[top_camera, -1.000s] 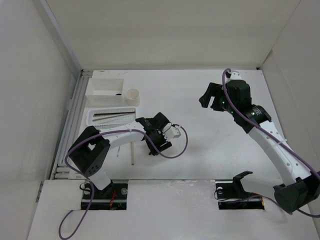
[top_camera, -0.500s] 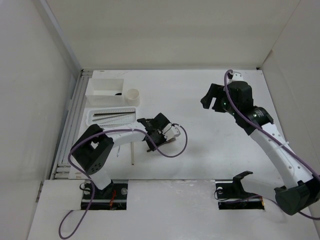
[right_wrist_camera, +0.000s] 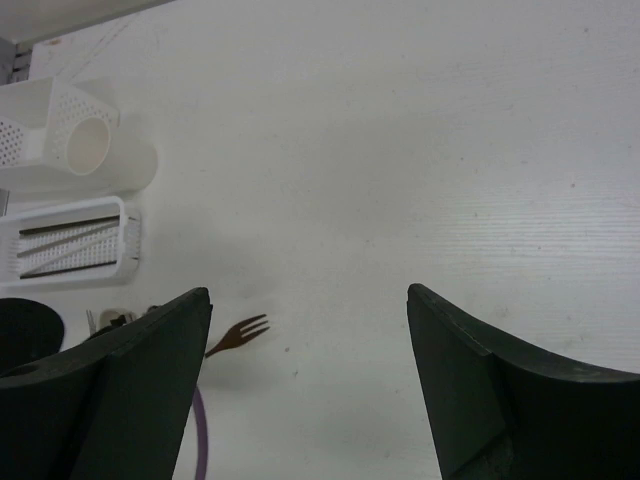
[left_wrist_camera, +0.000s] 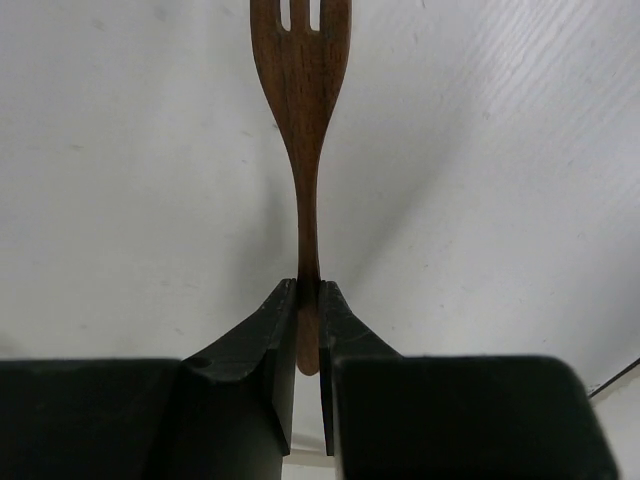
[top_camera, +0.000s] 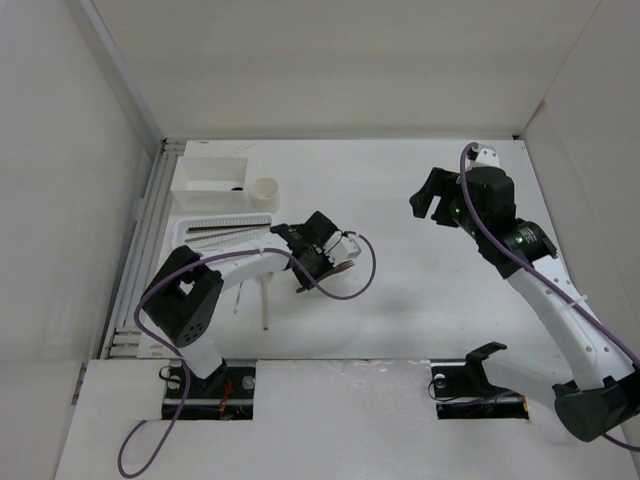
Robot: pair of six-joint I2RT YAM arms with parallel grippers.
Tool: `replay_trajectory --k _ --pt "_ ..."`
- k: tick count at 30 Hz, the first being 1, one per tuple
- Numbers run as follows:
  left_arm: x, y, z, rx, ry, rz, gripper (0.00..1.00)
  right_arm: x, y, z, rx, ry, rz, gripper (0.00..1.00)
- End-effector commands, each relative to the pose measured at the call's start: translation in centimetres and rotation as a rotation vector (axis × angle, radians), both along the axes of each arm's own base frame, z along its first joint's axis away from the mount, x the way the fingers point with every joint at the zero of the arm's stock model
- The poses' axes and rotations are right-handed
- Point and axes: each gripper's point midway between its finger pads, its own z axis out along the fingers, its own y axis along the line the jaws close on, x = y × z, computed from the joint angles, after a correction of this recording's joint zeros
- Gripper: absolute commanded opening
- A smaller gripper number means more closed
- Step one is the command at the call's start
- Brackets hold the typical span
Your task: Sort the eating utensils into containers
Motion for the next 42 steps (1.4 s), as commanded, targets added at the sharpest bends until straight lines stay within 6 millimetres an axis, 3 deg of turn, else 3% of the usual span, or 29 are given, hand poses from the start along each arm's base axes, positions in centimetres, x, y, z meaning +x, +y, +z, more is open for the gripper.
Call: replay_trajectory --k 1,8,10,12,13,17,19,21,22,23,24,25,27,30,31,32,37,42 --pt "2.2 -1.9 6.1 -0.153 -0.112 0.023 0.0 0.4 0.0 0.9 0.01 -0.038 -0.012 0.84" --pt "6.8 -1.1 13.1 -0.357 -0.243 0.206 0.0 1.8 1.4 2.8 0.059 -0.121 0.057 0.84" --pt "9.7 -0.5 17.5 -0.477 -0.381 0.267 0.0 2.6 2.1 2.9 0.065 -0.139 0.081 0.84" --pt "11.5 0.0 20.0 -0.555 -0.49 0.3 0.0 3.1 2.4 2.8 0.075 -0.141 0.096 0.84" --pt "13.3 0.1 23.3 -0.643 -0.623 0.314 0.0 3.6 2.6 2.3 0.072 -0.132 0.096 0.84" --pt "17.9 2.4 25.1 -0.668 -0.828 0.457 0.0 5.1 3.6 2.6 0.084 -0.14 0.12 0.84" --pt "20.0 3.7 25.1 -0.651 -0.868 0.535 0.0 5.8 3.7 3.2 0.08 -0.15 0.125 0.84" --pt "22.7 6.0 23.9 -0.614 -0.904 0.625 0.0 6.8 4.2 2.7 0.058 -0.142 0.144 0.84" --pt "23.5 6.7 23.6 -0.606 -0.92 0.649 0.0 7.4 4.0 3.4 0.061 -0.154 0.135 0.84" --pt "24.7 7.8 22.8 -0.592 -0.928 0.674 0.0 8.1 4.4 2.5 0.05 -0.132 0.149 0.84" --pt "25.6 8.5 23.6 -0.596 -0.987 0.688 0.0 8.7 4.4 2.4 0.052 -0.126 0.15 0.84" --pt "26.0 9.0 23.1 -0.583 -1.0 0.689 0.0 9.2 4.6 3.1 0.055 -0.136 0.15 0.84" --pt "27.2 10.4 21.8 -0.556 -1.014 0.708 0.0 10.5 4.9 1.9 0.047 -0.107 0.166 0.84" --pt "28.2 11.6 20.4 -0.548 -1.028 0.715 0.0 12.3 6.1 2.4 0.068 -0.111 0.205 0.84" --pt "28.4 11.4 20.3 -0.557 -1.029 0.706 0.0 12.6 6.1 1.3 0.062 -0.083 0.204 0.84" --pt "28.6 12.0 20.7 -0.56 -1.044 0.716 0.0 12.9 6.5 1.9 0.069 -0.093 0.217 0.84" --pt "29.5 11.5 17.3 -0.582 -0.968 0.705 0.0 14.2 7.1 -0.1 0.061 -0.038 0.225 0.84" --pt "29.3 10.8 14.9 -0.608 -0.899 0.719 0.0 14.6 6.3 -0.8 0.047 -0.015 0.209 0.84"
